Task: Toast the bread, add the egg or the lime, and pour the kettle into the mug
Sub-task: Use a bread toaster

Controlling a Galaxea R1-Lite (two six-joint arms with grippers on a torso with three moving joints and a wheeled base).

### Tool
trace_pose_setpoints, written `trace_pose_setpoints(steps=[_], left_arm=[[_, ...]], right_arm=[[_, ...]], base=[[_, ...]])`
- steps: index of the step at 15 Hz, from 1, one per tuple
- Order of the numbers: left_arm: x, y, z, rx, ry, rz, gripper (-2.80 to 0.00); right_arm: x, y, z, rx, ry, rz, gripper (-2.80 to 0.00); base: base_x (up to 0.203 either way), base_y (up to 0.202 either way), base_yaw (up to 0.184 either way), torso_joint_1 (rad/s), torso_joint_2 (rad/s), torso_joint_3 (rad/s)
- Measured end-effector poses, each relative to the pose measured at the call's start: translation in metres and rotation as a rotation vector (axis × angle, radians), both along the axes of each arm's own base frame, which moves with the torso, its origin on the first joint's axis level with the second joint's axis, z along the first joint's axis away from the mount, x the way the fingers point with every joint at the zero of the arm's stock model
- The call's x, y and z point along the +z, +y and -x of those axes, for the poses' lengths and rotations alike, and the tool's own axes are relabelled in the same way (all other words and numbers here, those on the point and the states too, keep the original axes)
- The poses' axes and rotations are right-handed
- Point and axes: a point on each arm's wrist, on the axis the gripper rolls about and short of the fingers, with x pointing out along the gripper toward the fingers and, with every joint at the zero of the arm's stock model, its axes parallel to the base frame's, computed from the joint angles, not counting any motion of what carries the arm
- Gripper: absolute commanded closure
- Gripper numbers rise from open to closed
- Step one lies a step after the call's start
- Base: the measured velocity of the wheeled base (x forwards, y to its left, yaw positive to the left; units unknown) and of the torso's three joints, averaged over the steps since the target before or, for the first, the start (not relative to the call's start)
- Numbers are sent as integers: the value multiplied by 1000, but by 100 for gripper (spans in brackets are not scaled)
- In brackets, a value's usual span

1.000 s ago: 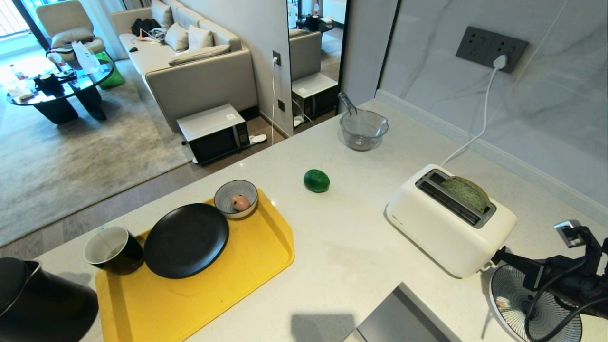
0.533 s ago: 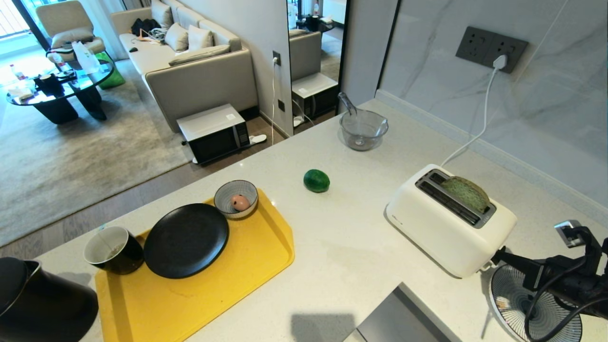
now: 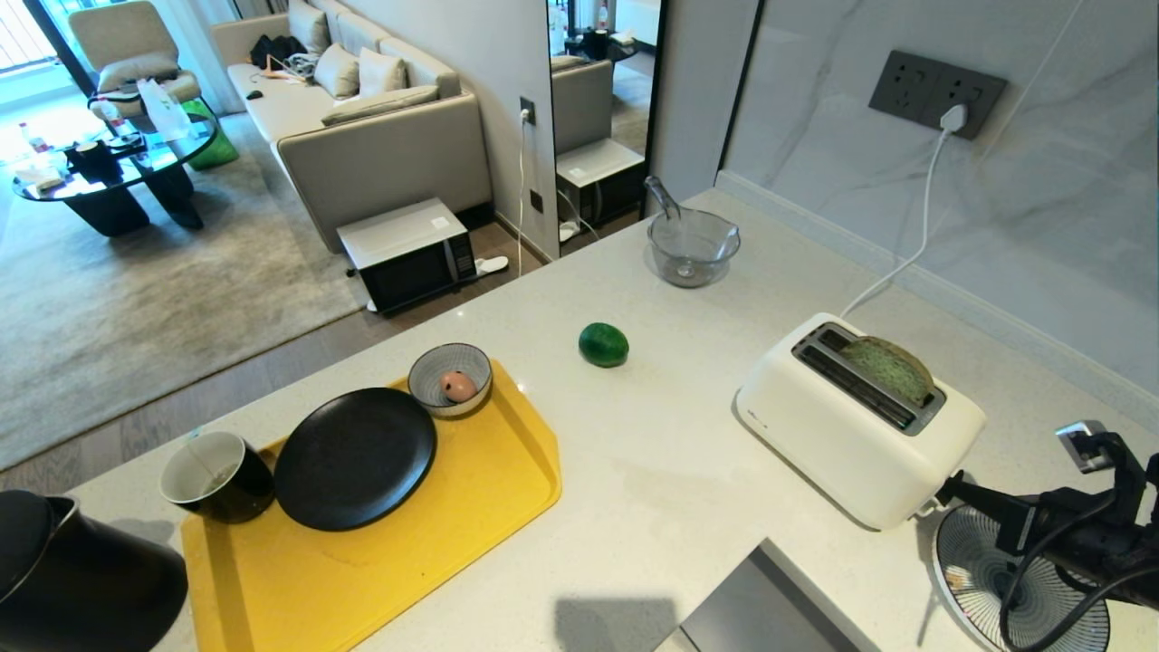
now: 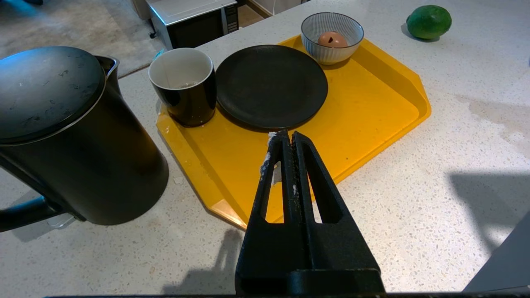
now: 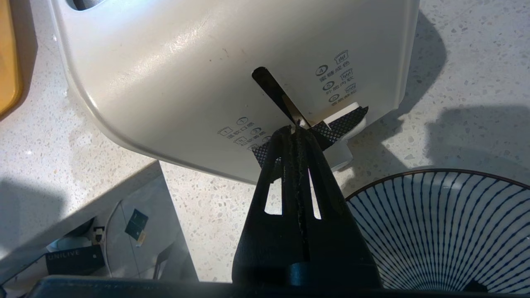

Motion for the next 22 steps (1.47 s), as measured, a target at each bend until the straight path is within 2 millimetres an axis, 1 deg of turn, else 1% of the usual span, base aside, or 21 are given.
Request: trace_pose_setpoints(steps=[22], left_arm=[[0, 0, 0, 0, 0, 0, 0]], right_arm=[[0, 0, 1, -3, 3, -2, 0]], base=[[0, 0, 0, 0, 0, 0]])
